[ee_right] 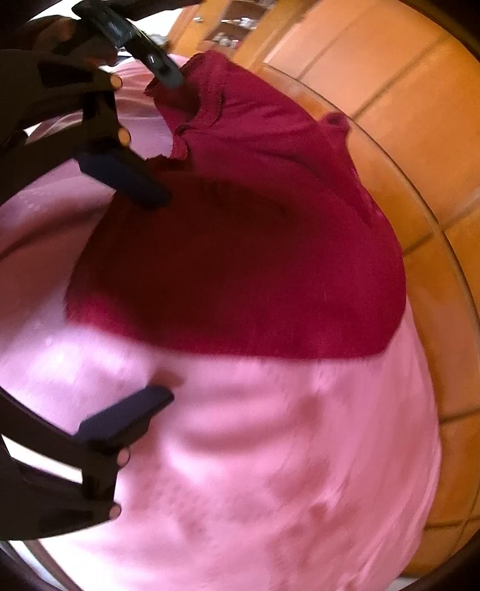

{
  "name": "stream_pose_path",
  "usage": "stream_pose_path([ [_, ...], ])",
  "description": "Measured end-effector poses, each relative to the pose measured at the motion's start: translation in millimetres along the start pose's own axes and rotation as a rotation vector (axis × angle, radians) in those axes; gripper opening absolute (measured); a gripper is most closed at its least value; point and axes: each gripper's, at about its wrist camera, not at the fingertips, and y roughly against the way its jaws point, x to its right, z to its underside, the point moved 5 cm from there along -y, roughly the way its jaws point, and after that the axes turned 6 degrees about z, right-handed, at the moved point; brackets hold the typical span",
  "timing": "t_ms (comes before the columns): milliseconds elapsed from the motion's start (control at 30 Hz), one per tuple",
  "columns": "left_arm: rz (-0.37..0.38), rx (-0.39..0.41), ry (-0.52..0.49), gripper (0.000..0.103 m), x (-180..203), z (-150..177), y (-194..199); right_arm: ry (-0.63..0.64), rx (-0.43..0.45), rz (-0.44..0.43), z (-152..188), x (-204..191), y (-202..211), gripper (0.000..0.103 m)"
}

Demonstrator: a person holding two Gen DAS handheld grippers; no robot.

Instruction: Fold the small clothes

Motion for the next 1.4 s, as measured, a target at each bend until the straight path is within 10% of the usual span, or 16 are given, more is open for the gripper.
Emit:
stream_pose_path([
  [67,-0.037,-0.025,-0.084,0.082,1,5,-12,0.052,0.003,0.018,-2,-9,-6,0.058],
  [100,-0.023,-0.051,-0.092,0.033,-2,10,-18,0.089,0.005,0.031,-3,-15,-8,0.048],
  [133,0.004,-0.089,-0.061,0.01,-7,13,-24,0.112,0.004,0.038,-6,-17,-10,0.03],
  [200,0.04,-0.059,0.014,0.009,-23,14,-18,0.134,0.009,0.038,-12,-19,-7,0.009],
  [667,0.026,0.298,0.04,0.008,-64,-15,148,0.185,0.309,-0.119,-68,5,158,0.008],
  [867,-0.018,0.24,0.078,0.008,-87,35,169,0.268,0.253,-0.205,-36,13,183,0.007],
  [1100,-0.2,-0.029,0.3,0.008,-163,119,120,0.494,-0.066,-0.276,55,-53,102,0.007],
  [1200,-0.251,-0.06,0.373,0.042,-183,134,122,0.556,-0.167,-0.288,74,-70,76,0.023],
  [1267,-0.268,-0.013,0.408,0.063,-192,133,136,0.56,-0.189,-0.314,72,-71,80,0.076],
  [1400,-0.229,0.112,0.443,0.065,-195,110,165,0.422,-0.09,-0.308,27,-42,89,0.078],
])
